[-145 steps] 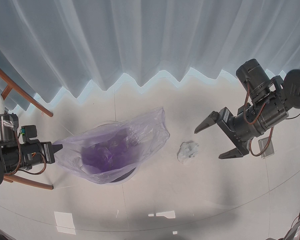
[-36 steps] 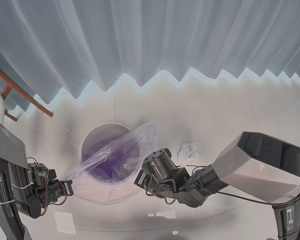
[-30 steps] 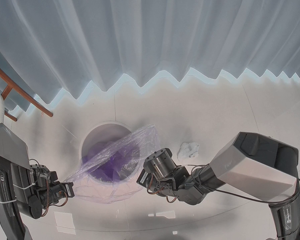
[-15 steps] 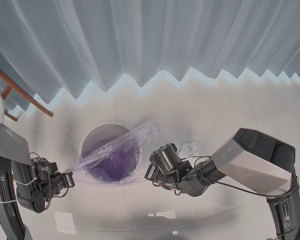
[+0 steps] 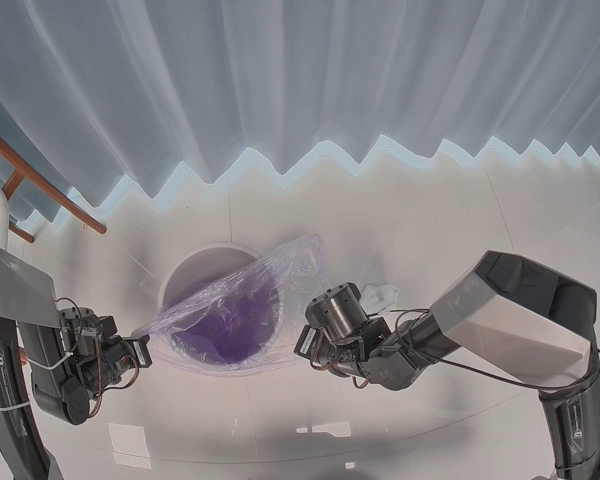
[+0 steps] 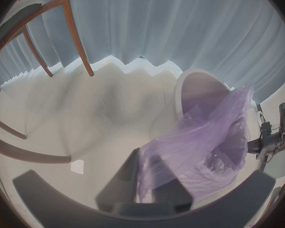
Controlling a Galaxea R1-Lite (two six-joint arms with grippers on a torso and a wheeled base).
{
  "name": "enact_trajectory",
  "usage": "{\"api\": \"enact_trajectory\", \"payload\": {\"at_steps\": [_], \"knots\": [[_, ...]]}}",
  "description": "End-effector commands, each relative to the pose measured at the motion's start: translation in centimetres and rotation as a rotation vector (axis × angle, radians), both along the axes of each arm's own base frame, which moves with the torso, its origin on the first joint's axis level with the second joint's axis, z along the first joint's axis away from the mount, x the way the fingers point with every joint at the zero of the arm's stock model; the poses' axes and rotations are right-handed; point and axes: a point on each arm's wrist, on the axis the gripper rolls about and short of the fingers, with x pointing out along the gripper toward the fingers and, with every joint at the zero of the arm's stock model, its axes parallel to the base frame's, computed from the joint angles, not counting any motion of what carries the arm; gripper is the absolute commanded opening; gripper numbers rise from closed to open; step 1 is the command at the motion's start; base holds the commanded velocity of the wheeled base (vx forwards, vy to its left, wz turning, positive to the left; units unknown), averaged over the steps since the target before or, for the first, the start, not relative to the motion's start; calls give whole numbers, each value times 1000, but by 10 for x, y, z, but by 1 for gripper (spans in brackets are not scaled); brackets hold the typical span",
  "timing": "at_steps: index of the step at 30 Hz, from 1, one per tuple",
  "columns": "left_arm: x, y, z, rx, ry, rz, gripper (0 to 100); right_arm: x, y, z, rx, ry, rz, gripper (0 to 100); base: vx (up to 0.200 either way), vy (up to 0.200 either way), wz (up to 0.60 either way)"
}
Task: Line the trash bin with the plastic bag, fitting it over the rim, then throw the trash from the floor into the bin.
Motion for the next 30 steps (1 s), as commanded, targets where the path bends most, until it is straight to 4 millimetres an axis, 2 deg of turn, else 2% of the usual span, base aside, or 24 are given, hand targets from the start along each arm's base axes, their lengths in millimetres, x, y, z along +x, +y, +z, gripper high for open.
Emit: {"api": "enact_trajectory", "payload": {"at_steps": [1,8,14,18,21,30], "knots": [[-5,-2,8,-6,-14,-8,100,-5,-3,8,10,-2,1,100,0,0,0],[-19,-8,20,-47,-18,-11,100,-23,-6,32,58,3,6,100,0,0,0],[-34,-7,30,-43,-18,-6,100,-35,-11,39,55,12,25,100,0,0,0],[-50,-7,41,-32,-32,-11,100,-42,-17,51,69,3,21,100,0,0,0],[-63,-9,53,-35,-64,-25,100,-45,-20,64,90,-15,22,100,0,200,0],[-68,-13,69,-41,-136,-38,100,-50,-22,72,102,-27,30,100,0,200,0]]}}
